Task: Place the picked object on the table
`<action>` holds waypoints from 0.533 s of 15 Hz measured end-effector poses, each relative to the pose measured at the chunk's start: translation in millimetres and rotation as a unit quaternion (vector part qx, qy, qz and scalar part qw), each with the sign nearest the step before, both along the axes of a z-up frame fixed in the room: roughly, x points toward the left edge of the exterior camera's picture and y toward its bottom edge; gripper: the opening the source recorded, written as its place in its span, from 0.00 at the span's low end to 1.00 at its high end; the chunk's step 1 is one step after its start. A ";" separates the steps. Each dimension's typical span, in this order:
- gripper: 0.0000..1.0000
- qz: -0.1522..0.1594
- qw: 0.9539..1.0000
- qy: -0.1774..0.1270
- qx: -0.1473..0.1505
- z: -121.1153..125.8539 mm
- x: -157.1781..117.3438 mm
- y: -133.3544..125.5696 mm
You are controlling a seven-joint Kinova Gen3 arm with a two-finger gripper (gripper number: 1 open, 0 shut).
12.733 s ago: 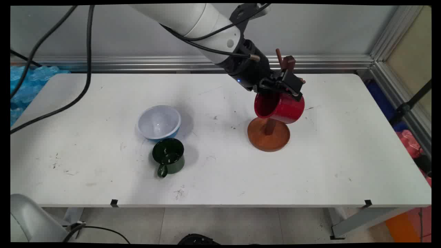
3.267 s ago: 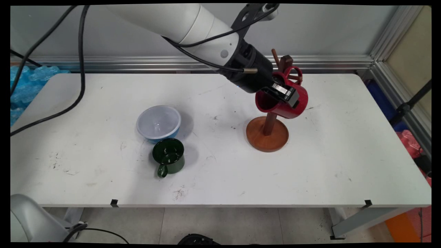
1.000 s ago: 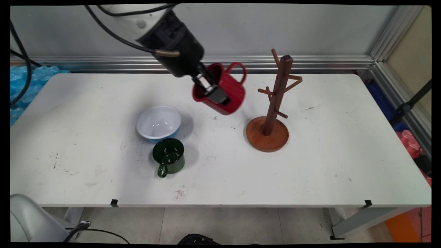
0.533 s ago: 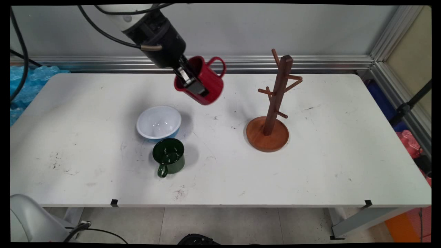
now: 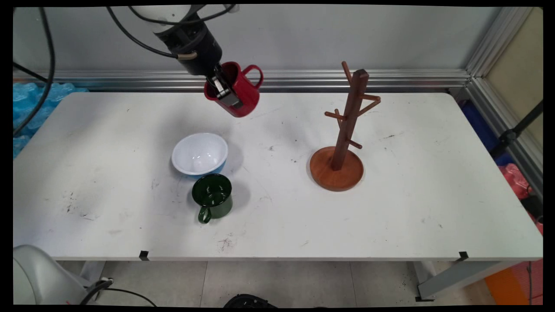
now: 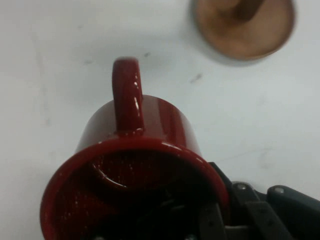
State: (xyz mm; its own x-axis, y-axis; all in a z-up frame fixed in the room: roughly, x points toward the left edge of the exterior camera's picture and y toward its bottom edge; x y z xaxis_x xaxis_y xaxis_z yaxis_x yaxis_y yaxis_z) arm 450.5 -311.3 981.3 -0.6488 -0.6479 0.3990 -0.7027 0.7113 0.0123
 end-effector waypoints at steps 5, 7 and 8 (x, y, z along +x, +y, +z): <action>0.00 -0.008 0.999 -0.037 0.006 -21.4 13.5 -26.7; 0.00 -0.014 0.998 -0.054 0.014 -34.4 17.9 -39.7; 0.00 -0.016 0.998 -0.061 0.018 -39.7 19.2 -45.1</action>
State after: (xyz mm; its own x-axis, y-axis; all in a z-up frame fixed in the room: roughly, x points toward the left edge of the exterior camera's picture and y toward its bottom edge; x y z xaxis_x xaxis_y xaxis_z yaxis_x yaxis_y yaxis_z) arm 469.7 -356.4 941.6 -0.7117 -0.6383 0.2934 -0.6776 0.7340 -0.0466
